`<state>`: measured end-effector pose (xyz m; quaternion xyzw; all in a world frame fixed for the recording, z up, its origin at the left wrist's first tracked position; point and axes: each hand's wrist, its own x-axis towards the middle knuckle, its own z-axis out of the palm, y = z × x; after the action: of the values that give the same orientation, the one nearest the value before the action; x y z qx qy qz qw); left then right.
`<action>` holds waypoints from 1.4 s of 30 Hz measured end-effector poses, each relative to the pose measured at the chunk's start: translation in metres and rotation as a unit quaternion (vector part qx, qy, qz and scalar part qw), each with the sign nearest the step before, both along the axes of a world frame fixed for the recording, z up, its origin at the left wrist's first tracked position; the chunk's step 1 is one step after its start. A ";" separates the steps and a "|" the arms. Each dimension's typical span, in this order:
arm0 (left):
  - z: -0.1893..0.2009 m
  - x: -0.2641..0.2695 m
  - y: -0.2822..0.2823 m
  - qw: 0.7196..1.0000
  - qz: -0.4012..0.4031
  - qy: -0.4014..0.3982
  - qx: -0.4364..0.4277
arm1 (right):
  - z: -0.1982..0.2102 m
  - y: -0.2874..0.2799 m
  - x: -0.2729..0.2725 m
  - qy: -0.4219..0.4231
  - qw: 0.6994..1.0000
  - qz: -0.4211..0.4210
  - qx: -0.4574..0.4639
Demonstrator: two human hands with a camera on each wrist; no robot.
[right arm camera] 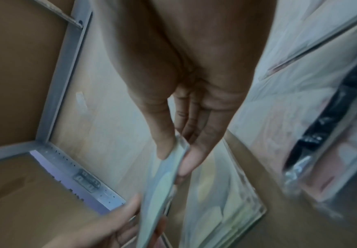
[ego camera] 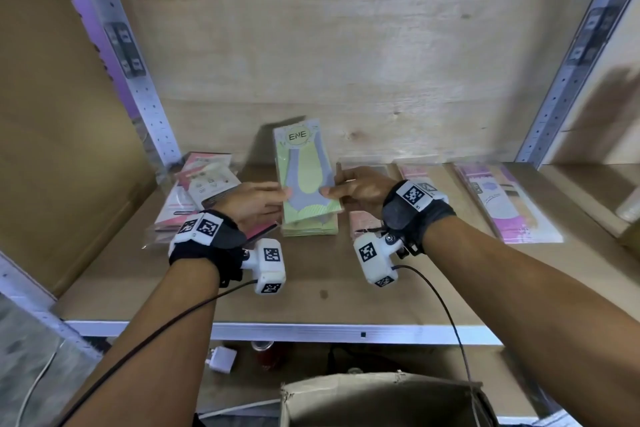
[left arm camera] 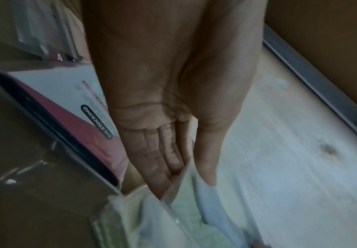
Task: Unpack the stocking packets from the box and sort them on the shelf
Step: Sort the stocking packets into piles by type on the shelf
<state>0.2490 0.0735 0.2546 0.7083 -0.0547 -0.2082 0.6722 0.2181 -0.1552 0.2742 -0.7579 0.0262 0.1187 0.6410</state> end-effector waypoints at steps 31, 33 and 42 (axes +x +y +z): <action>-0.016 0.005 -0.022 0.942 0.104 -0.148 0.281 | 0.007 0.040 0.014 0.002 0.870 -0.037 -0.491; -0.016 0.005 -0.022 0.940 0.110 -0.150 0.287 | 0.006 0.040 0.013 0.004 0.875 -0.036 -0.483; -0.016 0.002 -0.024 0.932 0.109 -0.162 0.305 | 0.011 0.042 0.008 0.026 0.899 -0.016 -0.438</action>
<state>0.2514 0.0499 0.2389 0.9049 -0.0193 -0.0224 0.4246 0.2262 -0.1133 0.2852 -0.9581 0.1042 0.1042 0.2456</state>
